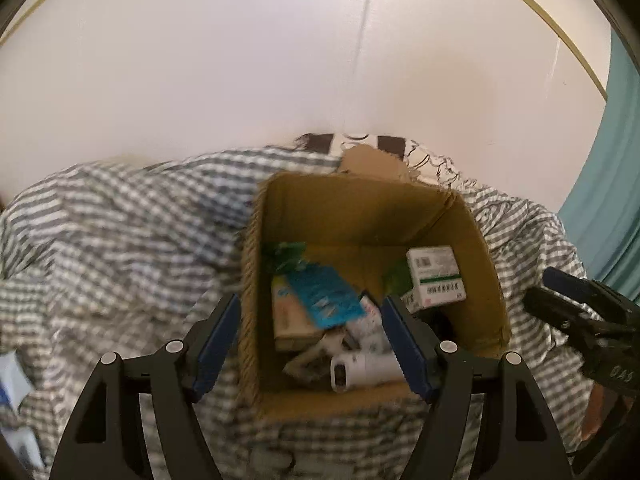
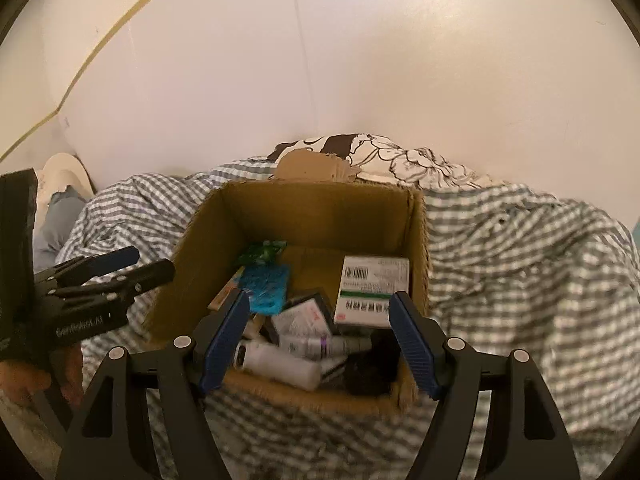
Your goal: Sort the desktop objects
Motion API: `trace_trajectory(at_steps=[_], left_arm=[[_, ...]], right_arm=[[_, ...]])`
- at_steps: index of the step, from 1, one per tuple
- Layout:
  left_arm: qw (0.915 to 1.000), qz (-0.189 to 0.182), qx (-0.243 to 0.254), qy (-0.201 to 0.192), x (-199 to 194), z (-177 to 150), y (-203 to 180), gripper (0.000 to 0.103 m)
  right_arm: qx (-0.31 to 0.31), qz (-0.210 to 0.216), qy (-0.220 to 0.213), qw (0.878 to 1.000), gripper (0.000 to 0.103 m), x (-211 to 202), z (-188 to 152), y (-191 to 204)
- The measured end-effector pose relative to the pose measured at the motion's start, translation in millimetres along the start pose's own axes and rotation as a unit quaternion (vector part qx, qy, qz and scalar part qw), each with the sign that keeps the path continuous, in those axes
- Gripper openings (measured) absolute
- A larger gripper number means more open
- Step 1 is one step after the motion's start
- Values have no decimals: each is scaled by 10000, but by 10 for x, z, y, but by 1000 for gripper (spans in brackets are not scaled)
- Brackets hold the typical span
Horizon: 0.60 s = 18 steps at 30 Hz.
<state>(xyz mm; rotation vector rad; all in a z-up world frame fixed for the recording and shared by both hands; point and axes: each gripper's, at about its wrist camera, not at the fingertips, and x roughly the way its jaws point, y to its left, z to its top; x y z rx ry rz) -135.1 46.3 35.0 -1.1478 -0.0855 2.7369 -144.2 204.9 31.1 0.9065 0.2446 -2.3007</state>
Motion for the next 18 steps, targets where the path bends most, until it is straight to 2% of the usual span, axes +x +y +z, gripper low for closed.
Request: trace_trajectory(at_steps=[2,4,8,14,18], left_arm=[[9999,115,-17,13,-151,-128,39,76],[9997,260,4,22,-279,-295,72,84],[9988,401,67,286,-329,-693,143,85],[9925,586,192,1057,75,-1291,222,85],[9861,653,414,1472,403,-1601,191,85]], right_arm=[[58,30,-17,10000,72,-158,-101,43],[43,34,-7,10000,72,-294,-206,106],[-161,67,17,9998,72,-465,-465,303],[-518,188,186,9983,72,-449,-878,552],[-677,265,531,9959,72,-237,-1096,638]])
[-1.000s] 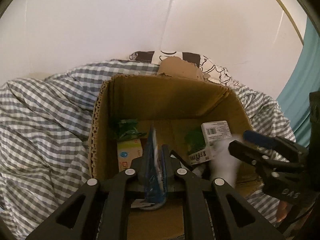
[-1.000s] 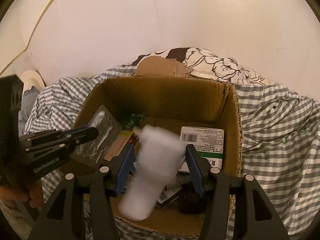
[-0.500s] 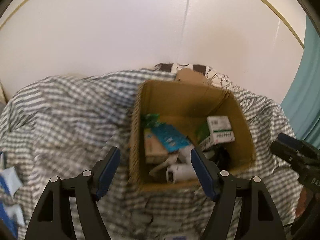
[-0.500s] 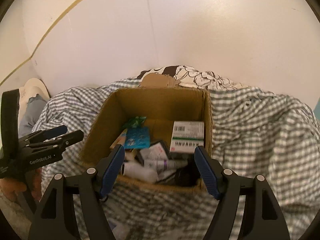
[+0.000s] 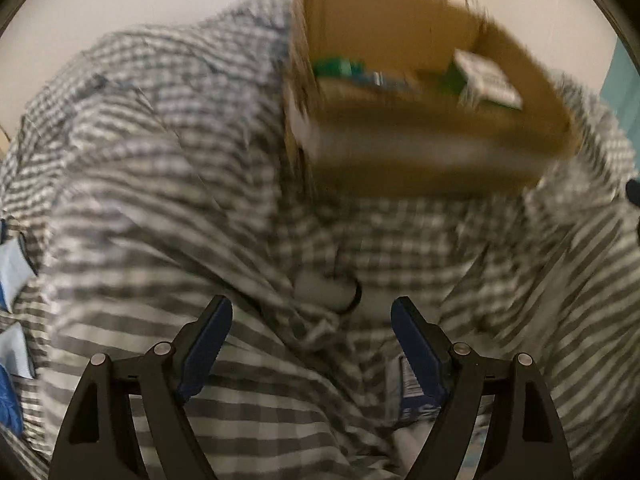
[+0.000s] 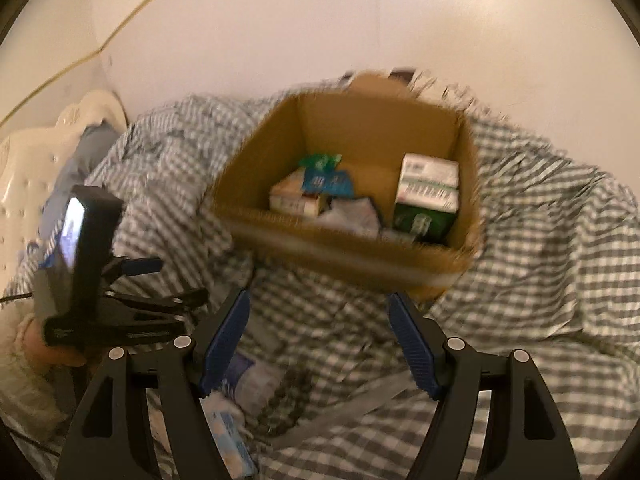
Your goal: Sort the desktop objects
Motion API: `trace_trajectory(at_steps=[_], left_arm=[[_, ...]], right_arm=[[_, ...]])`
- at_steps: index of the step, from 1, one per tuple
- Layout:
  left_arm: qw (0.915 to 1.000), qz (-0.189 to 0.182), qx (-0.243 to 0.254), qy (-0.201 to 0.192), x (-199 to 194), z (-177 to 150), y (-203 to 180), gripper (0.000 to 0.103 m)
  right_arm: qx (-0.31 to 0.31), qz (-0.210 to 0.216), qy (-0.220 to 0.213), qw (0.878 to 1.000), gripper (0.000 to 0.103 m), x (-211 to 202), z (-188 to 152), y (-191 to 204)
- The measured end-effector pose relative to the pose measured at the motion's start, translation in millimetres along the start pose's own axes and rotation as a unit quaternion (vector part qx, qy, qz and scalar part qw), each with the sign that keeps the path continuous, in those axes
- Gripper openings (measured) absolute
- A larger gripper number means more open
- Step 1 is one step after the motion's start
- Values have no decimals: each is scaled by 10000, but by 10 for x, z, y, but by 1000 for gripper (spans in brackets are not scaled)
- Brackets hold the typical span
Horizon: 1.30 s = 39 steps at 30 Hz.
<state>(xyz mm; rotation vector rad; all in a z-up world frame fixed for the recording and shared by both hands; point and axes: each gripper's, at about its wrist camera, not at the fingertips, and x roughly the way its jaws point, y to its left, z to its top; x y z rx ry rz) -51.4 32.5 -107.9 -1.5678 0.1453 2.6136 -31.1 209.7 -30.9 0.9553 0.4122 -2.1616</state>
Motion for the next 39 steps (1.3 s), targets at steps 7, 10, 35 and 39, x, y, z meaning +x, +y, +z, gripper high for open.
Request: trace_trajectory(at_steps=[7,10,35,39], left_arm=[[9976,-34,614,309,326,-31,-244,52],[9954,-38,787,537,481,-43,-322,39],[9917,-1024,-757,155,50,171,737,4],[9921,-1040,-640,279,202,159,633,4]], right_arm=[[67,162,423,9989,72,364,-166,-28],[160,208,559,9981,72,488,-204,-82],[-1156,678,1221,9834,71,1303,-227,509],[-1448,792,1621,9729,65,1617,-258,633]])
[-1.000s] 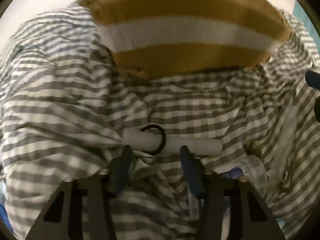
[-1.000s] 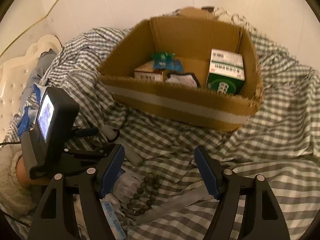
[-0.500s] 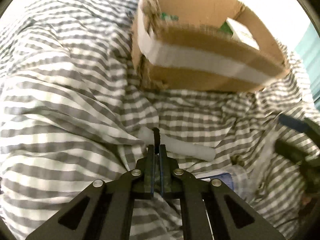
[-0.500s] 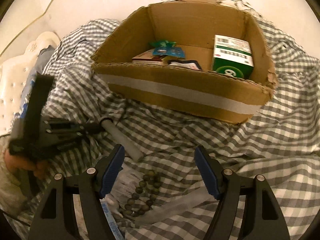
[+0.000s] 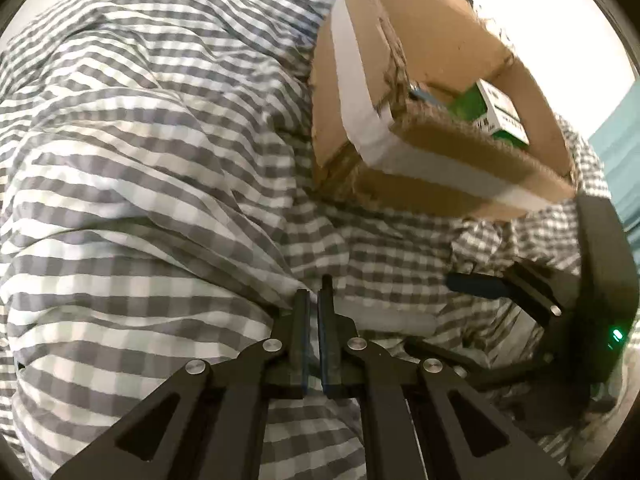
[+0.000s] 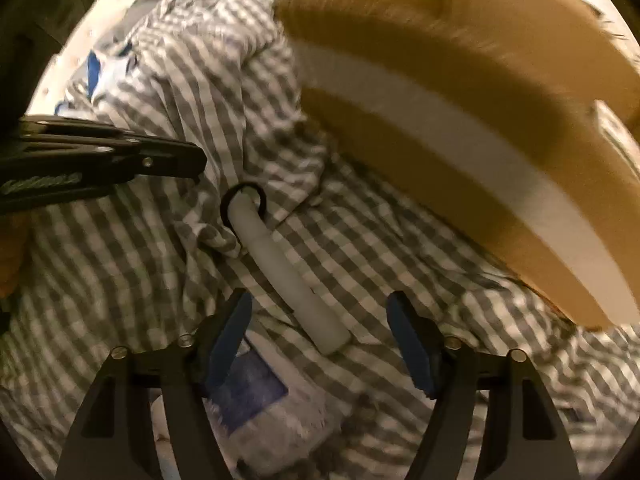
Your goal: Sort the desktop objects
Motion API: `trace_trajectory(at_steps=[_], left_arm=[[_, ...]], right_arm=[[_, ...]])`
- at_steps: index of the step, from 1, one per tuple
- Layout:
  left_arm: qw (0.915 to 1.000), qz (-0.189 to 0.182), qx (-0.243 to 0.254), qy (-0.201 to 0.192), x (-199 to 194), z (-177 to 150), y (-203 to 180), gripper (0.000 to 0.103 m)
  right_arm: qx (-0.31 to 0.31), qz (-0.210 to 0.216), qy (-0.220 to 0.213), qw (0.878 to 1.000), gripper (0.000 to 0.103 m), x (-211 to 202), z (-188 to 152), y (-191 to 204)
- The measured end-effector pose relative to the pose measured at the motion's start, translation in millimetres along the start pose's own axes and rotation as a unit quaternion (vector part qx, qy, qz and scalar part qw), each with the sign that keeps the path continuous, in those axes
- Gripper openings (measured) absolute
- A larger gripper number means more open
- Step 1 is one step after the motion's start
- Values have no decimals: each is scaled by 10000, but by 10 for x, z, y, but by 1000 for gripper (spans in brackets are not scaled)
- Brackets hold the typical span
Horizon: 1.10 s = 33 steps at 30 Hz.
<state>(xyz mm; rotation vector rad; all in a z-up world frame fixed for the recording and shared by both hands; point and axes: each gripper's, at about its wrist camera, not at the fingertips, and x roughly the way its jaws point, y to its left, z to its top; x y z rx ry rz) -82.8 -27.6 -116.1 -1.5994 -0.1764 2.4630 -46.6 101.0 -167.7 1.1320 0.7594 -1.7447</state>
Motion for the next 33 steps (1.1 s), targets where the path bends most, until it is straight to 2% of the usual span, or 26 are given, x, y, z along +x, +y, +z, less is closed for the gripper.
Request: trace_trajectory(at_steps=[2,4,6,7,8,9,11,15,17,19,20,22,26,29,33], left_arm=[[10000,34,77,45,44,-6,-26,4],[9999,48,100,61,63,-9,-24,4],[9999,24,74,86,61,-16,10,6],[9999,9,63,99,63,-14,18,6],[9999,16,63,104,61,-16,21,6],[9999,19,71,107,59,-18,15,6],[9998,46,139,119,63,-19,-17,6],[9992,60,355,149,84,-38,-126,14],[9986,19,506,167,102,-55,-207,21],[9975,-2,691,171,128,-81,-324,34],[9969,11,769,165,140,-90,-355,36],[9959,-39,867,234,187,-105,-433,37],[9951,-414,863,236,234,-108,-550,37],[9933,-454,1049,187,263,-121,-705,37],[9925,-453,1103,249,286,-150,-707,37]], right_arm=[[0,127,169,9998,61,134,40,-3],[-39,266,312,9992,61,261,75,7],[-83,227,495,9985,61,404,105,25],[-68,217,542,9983,54,452,116,25],[-29,152,587,9982,36,480,124,16],[-12,20,619,9981,30,479,119,6],[26,23,535,9986,20,382,83,-7],[166,-70,327,9993,19,64,-53,-57],[225,-109,249,9994,19,-83,-121,-95],[276,-239,242,9990,18,-176,-176,-136],[271,-351,217,9988,18,-218,-200,-152],[342,-434,230,9982,18,-280,-238,-196],[502,-263,224,9981,18,-360,-293,-259],[522,-132,144,9984,18,-420,-308,-256],[630,136,258,9976,18,-453,-307,-270]])
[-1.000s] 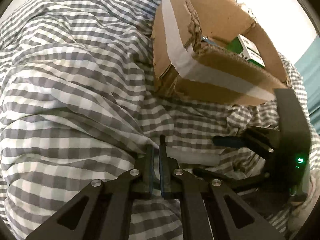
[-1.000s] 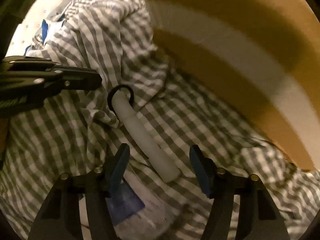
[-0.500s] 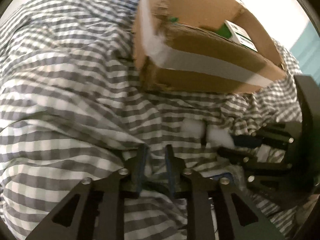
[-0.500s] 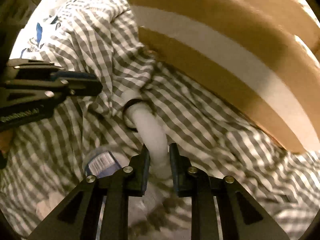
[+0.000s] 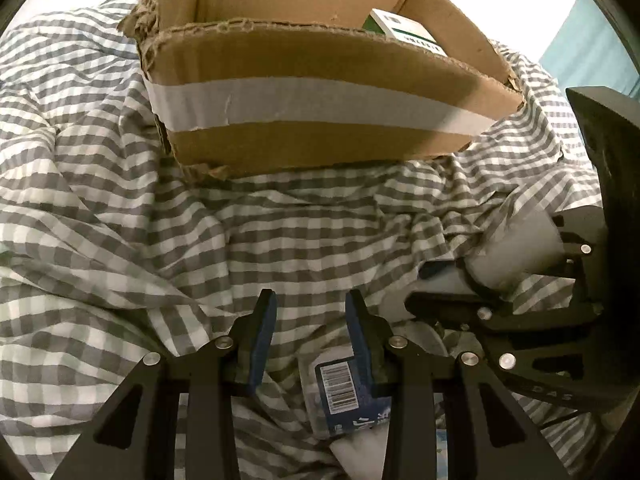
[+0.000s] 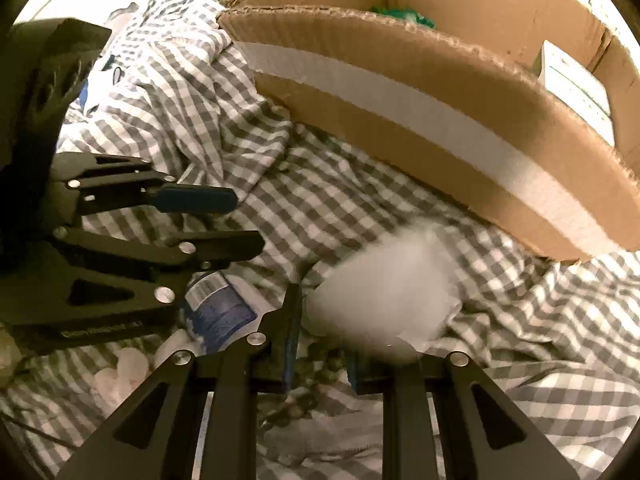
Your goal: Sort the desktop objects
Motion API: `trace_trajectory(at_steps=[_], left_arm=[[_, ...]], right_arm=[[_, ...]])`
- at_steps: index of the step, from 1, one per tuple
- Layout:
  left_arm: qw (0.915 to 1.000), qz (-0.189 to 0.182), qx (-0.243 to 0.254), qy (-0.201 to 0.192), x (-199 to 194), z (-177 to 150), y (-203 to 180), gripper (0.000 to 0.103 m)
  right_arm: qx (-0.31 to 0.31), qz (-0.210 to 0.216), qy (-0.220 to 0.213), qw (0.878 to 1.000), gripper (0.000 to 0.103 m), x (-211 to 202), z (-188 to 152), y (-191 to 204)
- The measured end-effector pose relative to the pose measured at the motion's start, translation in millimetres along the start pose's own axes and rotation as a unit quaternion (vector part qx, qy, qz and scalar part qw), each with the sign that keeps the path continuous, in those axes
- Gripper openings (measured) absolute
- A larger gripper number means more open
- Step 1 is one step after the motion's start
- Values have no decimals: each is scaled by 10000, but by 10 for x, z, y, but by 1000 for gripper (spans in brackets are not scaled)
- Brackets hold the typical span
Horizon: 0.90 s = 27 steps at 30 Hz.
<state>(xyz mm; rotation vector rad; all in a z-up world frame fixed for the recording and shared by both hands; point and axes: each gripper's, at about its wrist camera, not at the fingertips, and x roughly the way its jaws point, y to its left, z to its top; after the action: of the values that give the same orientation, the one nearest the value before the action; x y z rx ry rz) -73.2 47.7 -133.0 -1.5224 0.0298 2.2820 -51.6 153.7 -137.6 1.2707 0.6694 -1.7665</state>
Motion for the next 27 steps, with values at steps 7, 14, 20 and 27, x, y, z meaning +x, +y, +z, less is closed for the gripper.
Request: trace_trajectory(at_steps=[7,14,20,27], left_arm=[[9998,-96,-181,15,-13,-14,96,37],[9999,-113,-39,20,-12,-15,28,37],[9999,-112,-8,22,-23,-113,-29,41],[9999,-52,117,84,-7,-190,-90,42]], right_arm=[[382,397,561,9969,18,-94,-121,-48],[200,433,869,9951,18,-285,-252,-8],[368,121,759,9964,19,-364,-230,-134],[378,-389,306,9981,19,-426,-204,-243]])
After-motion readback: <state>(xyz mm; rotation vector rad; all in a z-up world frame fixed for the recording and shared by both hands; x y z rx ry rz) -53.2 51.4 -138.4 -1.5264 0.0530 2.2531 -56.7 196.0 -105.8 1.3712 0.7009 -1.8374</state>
